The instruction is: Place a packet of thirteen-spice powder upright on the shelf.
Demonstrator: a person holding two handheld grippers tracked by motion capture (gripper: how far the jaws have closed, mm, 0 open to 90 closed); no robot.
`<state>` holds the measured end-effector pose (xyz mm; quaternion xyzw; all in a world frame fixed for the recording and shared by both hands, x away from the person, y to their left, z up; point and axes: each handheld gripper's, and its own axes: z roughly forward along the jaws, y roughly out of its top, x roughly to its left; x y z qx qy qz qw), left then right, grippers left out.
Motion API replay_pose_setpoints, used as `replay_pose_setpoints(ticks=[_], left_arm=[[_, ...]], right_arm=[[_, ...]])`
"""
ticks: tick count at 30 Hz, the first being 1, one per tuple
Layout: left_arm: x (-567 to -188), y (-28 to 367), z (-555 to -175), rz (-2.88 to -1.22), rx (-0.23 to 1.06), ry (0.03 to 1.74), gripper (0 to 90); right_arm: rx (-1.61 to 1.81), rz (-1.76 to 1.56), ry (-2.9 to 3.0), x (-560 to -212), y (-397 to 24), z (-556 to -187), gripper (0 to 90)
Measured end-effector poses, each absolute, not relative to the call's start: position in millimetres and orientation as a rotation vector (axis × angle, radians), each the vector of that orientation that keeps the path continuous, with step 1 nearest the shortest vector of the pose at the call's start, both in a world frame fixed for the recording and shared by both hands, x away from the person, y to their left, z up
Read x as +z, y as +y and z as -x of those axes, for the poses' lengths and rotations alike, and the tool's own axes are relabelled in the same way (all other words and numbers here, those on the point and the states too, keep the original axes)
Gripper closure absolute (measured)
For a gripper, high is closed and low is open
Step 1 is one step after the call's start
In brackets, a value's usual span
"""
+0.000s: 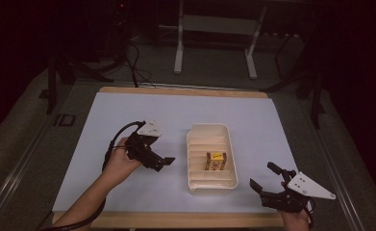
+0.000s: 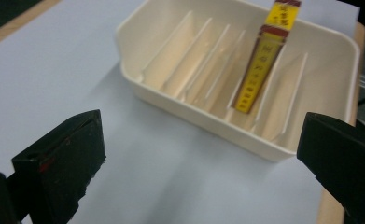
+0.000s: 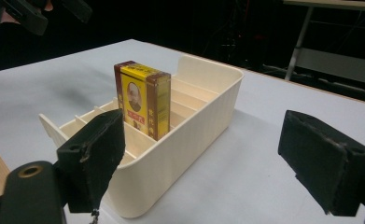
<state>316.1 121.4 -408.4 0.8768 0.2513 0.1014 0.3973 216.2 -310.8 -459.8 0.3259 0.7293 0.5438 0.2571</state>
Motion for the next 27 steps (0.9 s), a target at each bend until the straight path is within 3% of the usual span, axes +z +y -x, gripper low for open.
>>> replay_pose_setpoints(ticks=[10, 22, 27], left_arm=[[-423, 140, -308, -2.204, 0.270, 0.707, 1.2], [-451, 167, -303, -2.091, 0.152, 0.792, 1.3], [-458, 174, -299, -2.083, 0.177, 0.814, 1.3]], right_arm=[[1.472, -0.886, 1.971, -460, -311, -216, 14.8], [1.471, -0.890, 1.959, -460, -311, -215, 14.8], [1.470, -0.890, 1.949, -459, -312, -215, 14.8]])
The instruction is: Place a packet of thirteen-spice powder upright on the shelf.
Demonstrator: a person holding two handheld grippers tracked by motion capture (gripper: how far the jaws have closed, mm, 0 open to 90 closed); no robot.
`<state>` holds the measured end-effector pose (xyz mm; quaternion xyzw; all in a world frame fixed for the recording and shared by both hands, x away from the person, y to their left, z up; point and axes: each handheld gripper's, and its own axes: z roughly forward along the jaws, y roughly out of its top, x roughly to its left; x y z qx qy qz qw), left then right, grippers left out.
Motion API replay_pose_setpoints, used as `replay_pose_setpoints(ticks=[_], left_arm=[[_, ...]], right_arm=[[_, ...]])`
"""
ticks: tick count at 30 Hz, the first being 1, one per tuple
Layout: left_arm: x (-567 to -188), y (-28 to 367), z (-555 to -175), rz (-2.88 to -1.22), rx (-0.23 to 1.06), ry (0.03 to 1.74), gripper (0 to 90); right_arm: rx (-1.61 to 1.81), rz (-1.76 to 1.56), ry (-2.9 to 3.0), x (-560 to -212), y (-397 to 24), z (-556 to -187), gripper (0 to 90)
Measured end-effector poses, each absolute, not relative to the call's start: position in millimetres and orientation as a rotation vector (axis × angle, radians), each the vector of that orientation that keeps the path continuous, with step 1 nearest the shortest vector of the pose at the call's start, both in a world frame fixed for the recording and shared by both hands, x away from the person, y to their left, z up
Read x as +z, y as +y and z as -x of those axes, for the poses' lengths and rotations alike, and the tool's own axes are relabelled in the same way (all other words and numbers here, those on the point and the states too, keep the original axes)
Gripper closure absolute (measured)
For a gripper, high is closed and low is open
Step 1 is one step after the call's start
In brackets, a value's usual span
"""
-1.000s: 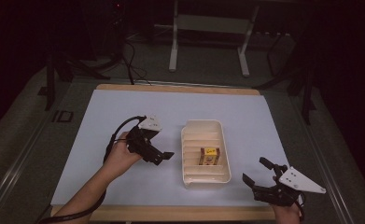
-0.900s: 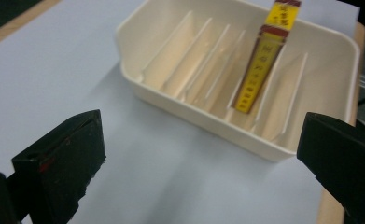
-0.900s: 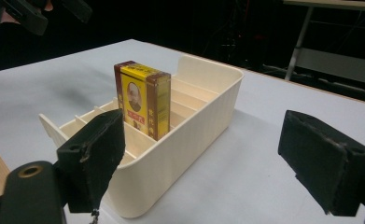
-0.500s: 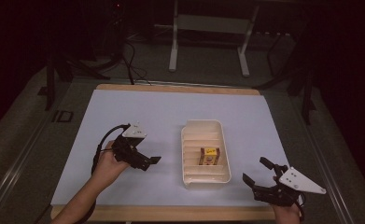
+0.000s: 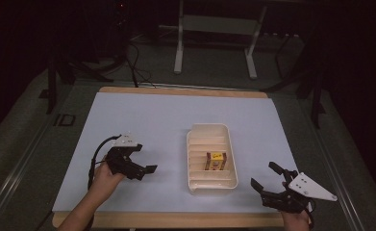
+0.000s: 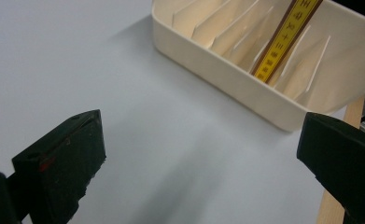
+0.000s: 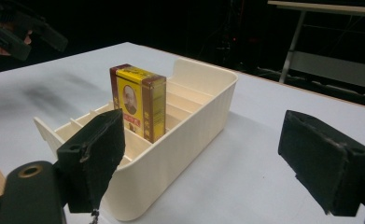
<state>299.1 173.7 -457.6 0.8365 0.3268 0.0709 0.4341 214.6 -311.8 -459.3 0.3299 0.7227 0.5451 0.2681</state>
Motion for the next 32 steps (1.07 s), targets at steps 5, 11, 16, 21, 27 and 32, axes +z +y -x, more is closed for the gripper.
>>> replay_pose_setpoints(ticks=[5, 11, 16, 21, 27, 32], left_arm=[[-467, 181, -292, -2.035, 0.172, 0.802, 1.3], [-477, 187, -286, -1.996, 0.178, 0.815, 1.3], [-479, 198, -281, -1.938, 0.241, 0.833, 1.3], [-484, 203, -281, -1.946, 0.276, 0.850, 1.3], [-486, 201, -281, -1.956, 0.283, 0.842, 1.3], [-486, 200, -280, -1.946, 0.277, 0.829, 1.3]], right_arm=[[1.460, -0.900, 1.918, -459, -313, -214, 14.7], [1.441, -0.893, 1.903, -459, -314, -212, 14.7], [1.414, -0.886, 1.892, -459, -314, -212, 14.7], [1.361, -0.885, 1.876, -459, -313, -211, 14.7], [1.316, -0.881, 1.871, -460, -311, -211, 14.8], [1.318, -0.884, 1.873, -460, -312, -212, 14.8]])
